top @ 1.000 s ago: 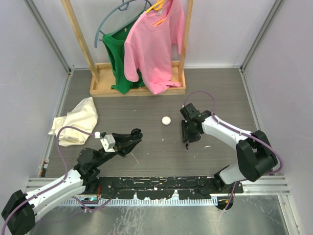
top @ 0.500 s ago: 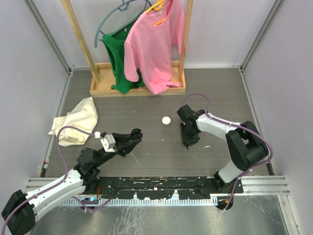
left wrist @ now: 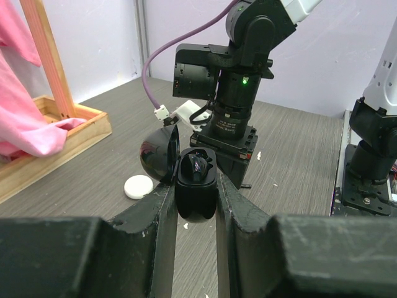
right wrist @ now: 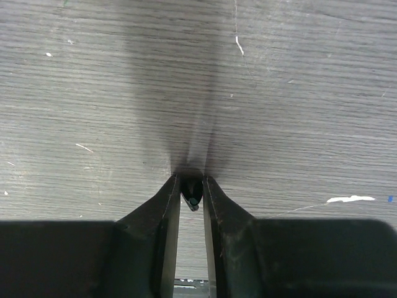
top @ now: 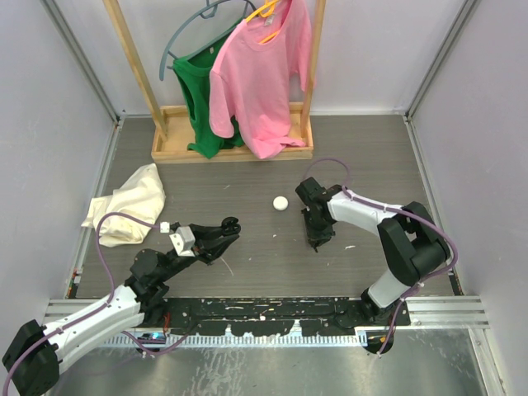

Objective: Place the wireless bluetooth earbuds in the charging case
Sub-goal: Pick up the earbud from the center of the board.

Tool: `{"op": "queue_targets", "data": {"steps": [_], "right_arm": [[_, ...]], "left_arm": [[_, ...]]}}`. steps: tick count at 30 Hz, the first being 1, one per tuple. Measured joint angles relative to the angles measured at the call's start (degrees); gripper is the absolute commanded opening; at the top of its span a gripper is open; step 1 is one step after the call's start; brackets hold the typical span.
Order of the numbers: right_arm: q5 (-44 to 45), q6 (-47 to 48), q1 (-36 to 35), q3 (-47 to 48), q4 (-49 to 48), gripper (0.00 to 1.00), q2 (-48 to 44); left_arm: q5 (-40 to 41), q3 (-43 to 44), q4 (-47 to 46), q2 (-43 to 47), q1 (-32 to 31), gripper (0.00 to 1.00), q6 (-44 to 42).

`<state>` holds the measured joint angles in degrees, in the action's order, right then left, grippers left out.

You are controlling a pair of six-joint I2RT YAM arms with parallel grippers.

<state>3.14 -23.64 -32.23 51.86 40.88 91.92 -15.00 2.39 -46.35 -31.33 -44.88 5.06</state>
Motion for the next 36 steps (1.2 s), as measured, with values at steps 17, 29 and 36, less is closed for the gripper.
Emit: {"op": "queue_targets", "data": {"steps": [17, 29, 36], "right_arm": [[-0.72, -0.48, -5.11, -0.59, -5.73, 0.15, -8.24], [1.09, -0.90, -12.50, -1.55, -17.27, 0.15, -20.22], [0.50, -0.92, -15.06, -5.77, -26.29, 0.14, -30.08]], "left_arm": [[-0.24, 0.02, 0.74, -0.31, 0.00, 0.00, -0.02], [-0.26, 0.02, 0.98, -0.31, 0.00, 0.00, -0.20], [-0.72, 0.02, 0.96, -0.31, 0.00, 0.00, -0.22]]}}
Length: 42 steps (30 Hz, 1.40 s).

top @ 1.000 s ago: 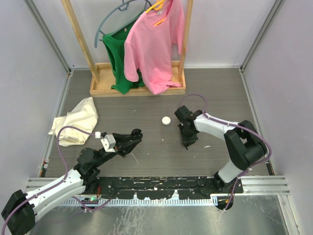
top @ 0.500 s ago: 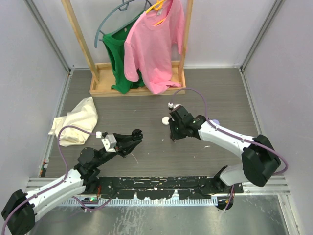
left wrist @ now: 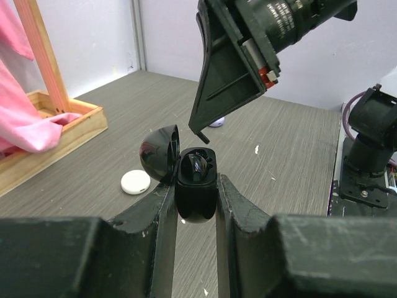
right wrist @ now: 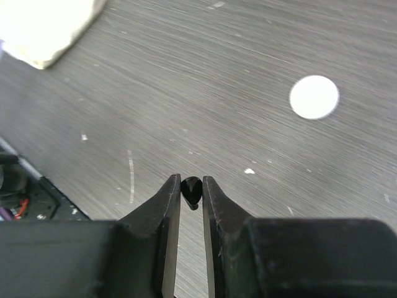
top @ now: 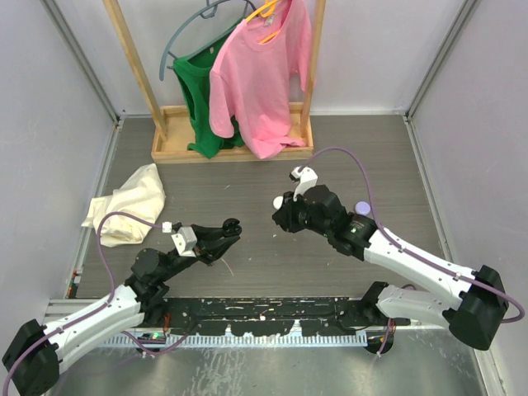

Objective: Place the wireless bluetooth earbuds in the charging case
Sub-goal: Pick up the earbud from the center of the board, then place the earbud in the charging case.

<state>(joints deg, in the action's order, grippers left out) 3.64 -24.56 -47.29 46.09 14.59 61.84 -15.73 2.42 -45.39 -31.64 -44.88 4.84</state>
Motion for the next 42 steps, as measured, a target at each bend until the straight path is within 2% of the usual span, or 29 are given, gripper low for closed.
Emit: {"op": "queue_targets", "data": {"steps": [8, 16, 26, 42], "right_arm": [[-0.94, 0.90, -6.84, -4.15, -11.72, 0.13, -4.13], [-3.15, 2.23, -10.43, -7.61, -24.59, 0.14, -8.66], [-6.75, 3.08, -13.49, -9.29, -38.80, 0.15, -4.00], [-8.41, 0.37, -14.38, -12.39, -47.39, 0.15, 0.04]], "left_arm": [[-0.87, 0.00, -0.04, 0.22, 0.00, 0.00, -0.20], [-1.20, 0.00, -0.20, 0.15, 0.00, 0.00, -0.22], [-2.32, 0.00, -0.26, -0.22, 0.00, 0.00, -0.20], [-2.49, -0.02, -0.26, 1.29, 0.00, 0.00, 0.07]]}}
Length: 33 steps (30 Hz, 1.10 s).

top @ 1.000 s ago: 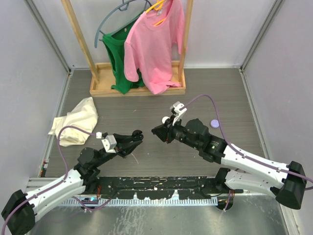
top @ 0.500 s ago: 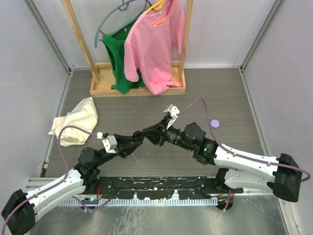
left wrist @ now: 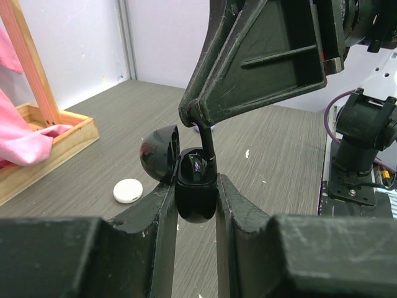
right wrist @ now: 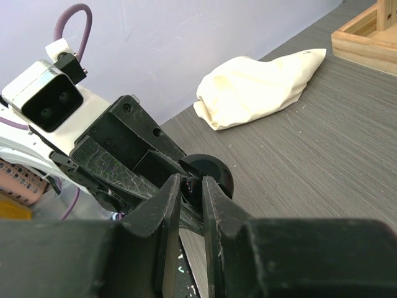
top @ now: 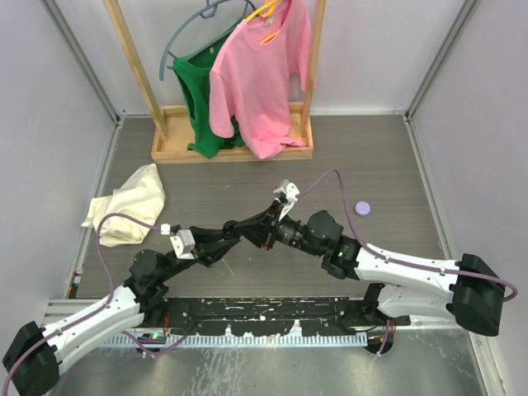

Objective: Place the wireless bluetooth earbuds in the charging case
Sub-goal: Place the earbud in the charging case.

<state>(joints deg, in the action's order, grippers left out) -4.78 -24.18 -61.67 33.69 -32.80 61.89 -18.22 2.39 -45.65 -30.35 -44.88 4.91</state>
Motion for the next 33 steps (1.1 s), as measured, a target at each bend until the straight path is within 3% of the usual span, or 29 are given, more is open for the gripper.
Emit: {"op": "queue_targets", "data": {"steps": [33], "right_arm": [[2.19, -1.44, -0.22, -6.40, -11.80, 0.16, 0.63]], "left_arm": [[-0.04, -0.20, 0.04, 0.11, 0.00, 0.00, 0.22]]}}
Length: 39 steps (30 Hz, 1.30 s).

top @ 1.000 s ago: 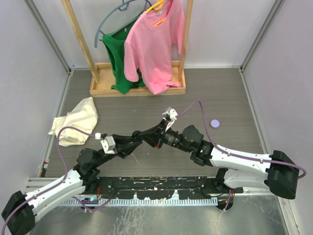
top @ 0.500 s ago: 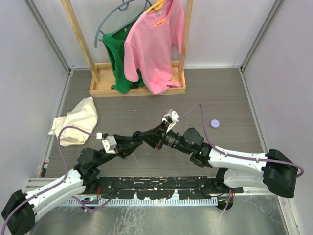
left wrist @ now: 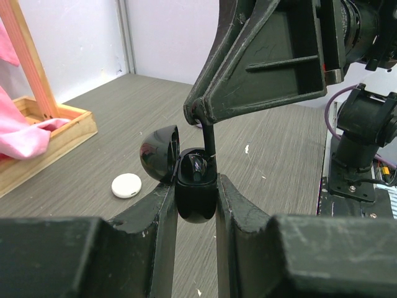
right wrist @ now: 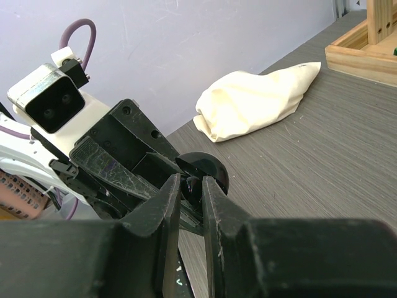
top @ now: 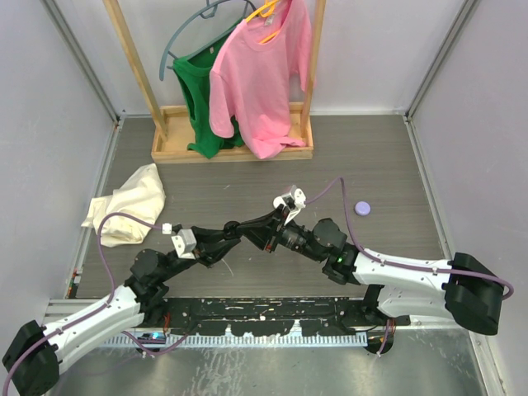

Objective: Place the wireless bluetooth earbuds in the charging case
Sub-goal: Place the earbud in the charging case.

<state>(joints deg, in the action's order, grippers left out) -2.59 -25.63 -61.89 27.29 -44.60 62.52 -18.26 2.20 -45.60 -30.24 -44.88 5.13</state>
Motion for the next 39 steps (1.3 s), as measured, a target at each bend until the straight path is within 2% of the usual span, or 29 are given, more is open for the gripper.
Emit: {"op": "queue_targets", "data": {"steps": [22, 34, 39], "right_arm": [[-2.23, -0.04, -0.04, 0.00, -4.04, 0.17, 2.64], [-2.67, -0.35, -0.04, -0.98, -6.12, 0.25, 3.52], [-2.67, -0.42, -0.04, -1.36, -6.60, 0.36, 3.89]], "left_arm": [[-0.74, 0.02, -0.94, -0.59, 0.00, 0.00, 0.17], [0.13, -0.09, -1.20, 0.35, 0.00, 0.00, 0.31], [0.33, -0.48, -1.16, 0.52, 0.00, 0.00, 0.44]]}}
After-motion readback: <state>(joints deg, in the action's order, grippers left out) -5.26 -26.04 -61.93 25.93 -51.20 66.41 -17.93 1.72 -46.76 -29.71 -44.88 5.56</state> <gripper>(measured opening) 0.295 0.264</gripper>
